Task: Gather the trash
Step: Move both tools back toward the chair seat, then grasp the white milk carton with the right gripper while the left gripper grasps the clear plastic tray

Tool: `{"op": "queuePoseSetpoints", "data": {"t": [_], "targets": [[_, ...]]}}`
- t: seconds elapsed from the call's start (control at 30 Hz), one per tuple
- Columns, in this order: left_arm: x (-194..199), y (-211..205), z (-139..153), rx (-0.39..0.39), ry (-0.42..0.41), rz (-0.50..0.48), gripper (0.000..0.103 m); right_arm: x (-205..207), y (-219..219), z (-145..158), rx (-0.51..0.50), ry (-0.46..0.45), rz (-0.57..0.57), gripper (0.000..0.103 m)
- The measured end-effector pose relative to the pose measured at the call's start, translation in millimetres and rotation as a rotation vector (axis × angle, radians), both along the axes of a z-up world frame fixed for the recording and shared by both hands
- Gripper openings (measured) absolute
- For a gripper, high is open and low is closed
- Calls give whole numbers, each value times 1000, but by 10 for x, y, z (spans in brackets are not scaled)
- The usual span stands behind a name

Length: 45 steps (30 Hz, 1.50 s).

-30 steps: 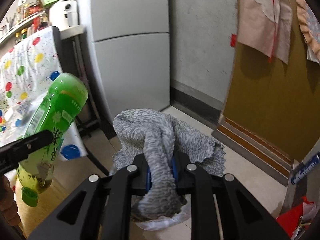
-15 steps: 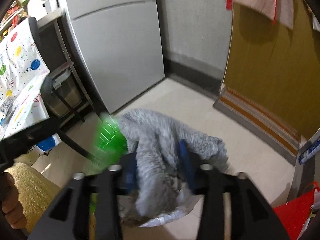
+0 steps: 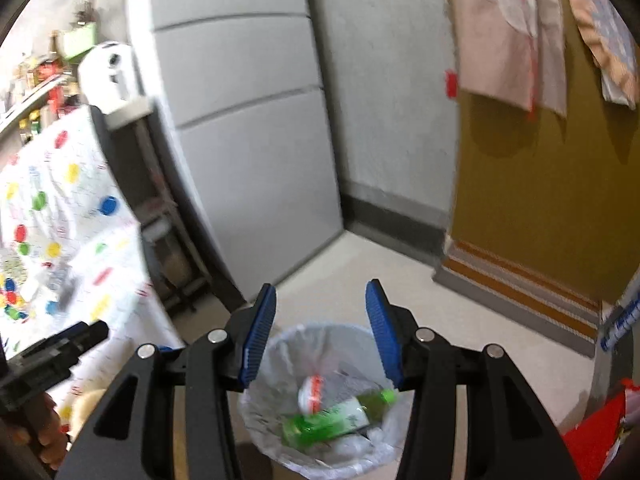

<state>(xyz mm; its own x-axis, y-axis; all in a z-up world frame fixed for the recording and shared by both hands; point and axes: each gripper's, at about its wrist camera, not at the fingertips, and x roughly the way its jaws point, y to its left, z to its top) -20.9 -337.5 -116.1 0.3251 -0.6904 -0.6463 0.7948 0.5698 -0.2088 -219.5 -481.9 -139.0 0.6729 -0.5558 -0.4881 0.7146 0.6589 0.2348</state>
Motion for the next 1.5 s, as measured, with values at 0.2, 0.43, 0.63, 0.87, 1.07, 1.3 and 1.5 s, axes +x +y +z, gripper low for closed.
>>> {"op": "queuePoseSetpoints", "data": {"t": [0.2, 0.43, 0.63, 0.87, 1.07, 1.3, 1.5], "targets": [[101, 475, 151, 1, -49, 91, 73, 425, 471, 260, -78, 4, 174, 47], [332, 1172, 262, 24, -75, 248, 73, 971, 1001, 410, -117, 24, 370, 47], [687, 1903, 256, 69, -70, 447, 73, 1505, 1472, 497, -152, 53, 527, 47], [1103, 2561, 238, 104, -40, 660, 79, 2183, 2014, 388, -222, 140, 682, 63], [1362, 2836, 185, 135, -15, 750, 79, 2750, 2260, 279, -261, 194, 751, 75], [1576, 2984, 78, 171, 13, 805, 79, 3420, 2365, 162, -303, 273, 761, 83], [1695, 3051, 45, 160, 27, 812, 80, 3838, 2412, 85, -345, 353, 740, 87]]}}
